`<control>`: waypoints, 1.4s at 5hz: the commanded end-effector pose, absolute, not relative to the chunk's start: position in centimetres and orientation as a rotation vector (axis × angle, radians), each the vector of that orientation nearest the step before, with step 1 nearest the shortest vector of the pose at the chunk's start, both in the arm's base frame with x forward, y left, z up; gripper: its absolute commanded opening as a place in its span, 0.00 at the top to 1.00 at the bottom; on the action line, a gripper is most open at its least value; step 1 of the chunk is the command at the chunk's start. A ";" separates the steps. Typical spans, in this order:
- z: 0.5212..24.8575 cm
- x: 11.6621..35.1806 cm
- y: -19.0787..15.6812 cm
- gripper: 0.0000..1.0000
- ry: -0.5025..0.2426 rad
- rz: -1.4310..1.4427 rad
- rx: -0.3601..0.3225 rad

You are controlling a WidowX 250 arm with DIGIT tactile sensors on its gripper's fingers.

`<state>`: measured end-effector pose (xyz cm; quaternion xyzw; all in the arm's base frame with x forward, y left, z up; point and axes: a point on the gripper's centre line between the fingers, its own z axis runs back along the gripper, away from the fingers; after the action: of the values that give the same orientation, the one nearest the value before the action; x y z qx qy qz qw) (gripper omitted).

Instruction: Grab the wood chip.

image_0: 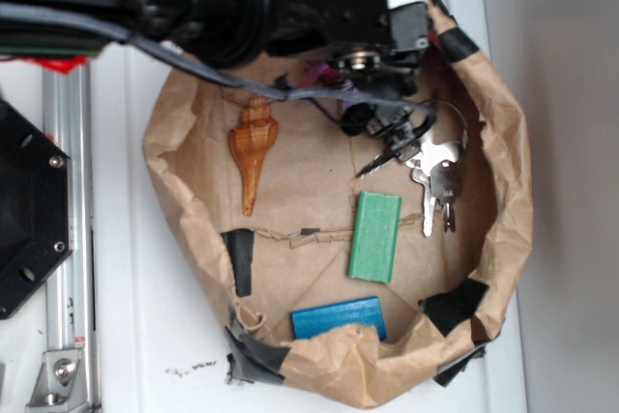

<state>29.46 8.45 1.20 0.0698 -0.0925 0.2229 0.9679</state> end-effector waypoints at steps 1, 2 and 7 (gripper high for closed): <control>1.3 28.9 8.7 1.00 -0.171 0.434 0.138; 2.0 28.7 8.5 1.00 -0.182 0.425 0.148; 15.5 26.2 1.8 1.00 -0.079 -0.056 -0.036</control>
<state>25.95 1.18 14.05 -0.0191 -0.0172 -0.0193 0.9995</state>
